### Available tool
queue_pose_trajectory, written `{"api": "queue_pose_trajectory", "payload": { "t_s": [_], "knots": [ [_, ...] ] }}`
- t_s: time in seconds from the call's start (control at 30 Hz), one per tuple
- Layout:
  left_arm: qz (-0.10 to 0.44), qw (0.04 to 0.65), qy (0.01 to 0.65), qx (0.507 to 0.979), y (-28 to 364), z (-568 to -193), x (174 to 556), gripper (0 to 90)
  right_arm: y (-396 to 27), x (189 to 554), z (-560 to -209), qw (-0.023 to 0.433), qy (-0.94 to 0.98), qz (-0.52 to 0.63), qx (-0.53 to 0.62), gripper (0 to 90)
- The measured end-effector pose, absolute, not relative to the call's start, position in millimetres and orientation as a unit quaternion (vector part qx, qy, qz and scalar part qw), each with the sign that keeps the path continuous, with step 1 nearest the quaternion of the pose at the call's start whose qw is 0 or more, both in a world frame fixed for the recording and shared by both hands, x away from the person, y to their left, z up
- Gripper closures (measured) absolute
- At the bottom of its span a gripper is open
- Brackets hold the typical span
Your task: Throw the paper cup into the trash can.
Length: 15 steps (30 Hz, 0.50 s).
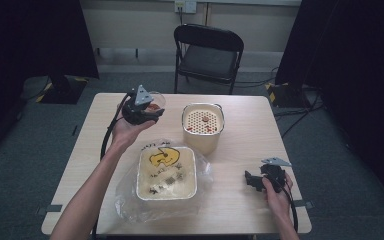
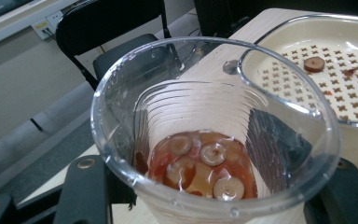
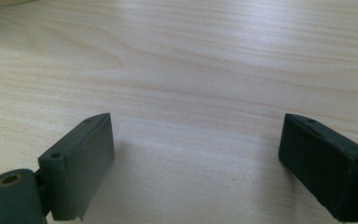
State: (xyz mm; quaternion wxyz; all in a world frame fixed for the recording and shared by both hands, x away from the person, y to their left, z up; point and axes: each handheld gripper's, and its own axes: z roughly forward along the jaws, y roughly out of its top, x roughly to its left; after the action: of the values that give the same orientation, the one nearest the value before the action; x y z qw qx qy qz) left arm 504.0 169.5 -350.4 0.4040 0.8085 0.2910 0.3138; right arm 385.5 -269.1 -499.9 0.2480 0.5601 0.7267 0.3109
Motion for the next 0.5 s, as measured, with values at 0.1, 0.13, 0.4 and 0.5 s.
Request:
{"api": "queue_pose_trajectory", "payload": {
  "t_s": [0.1,0.13,0.4,0.5],
  "knots": [
    [0.311,0.409,0.289,0.808,160.9,-346.7,508.3,39.6,-269.2,385.4,-499.9,0.248,0.727,0.311,0.559,9.4],
    [0.313,0.405,0.289,0.809,157.5,-346.1,509.3,39.6,-269.2,385.5,-499.9,0.248,0.727,0.311,0.560,9.4],
    [0.329,0.374,0.256,0.828,124.3,-335.7,519.5,39.0,-269.3,385.5,-499.9,0.248,0.727,0.311,0.559,9.4],
    [0.351,0.353,0.245,0.832,113.5,-336.0,522.4,38.9,-269.3,385.4,-499.9,0.248,0.727,0.311,0.559,9.4]
  ]
}}
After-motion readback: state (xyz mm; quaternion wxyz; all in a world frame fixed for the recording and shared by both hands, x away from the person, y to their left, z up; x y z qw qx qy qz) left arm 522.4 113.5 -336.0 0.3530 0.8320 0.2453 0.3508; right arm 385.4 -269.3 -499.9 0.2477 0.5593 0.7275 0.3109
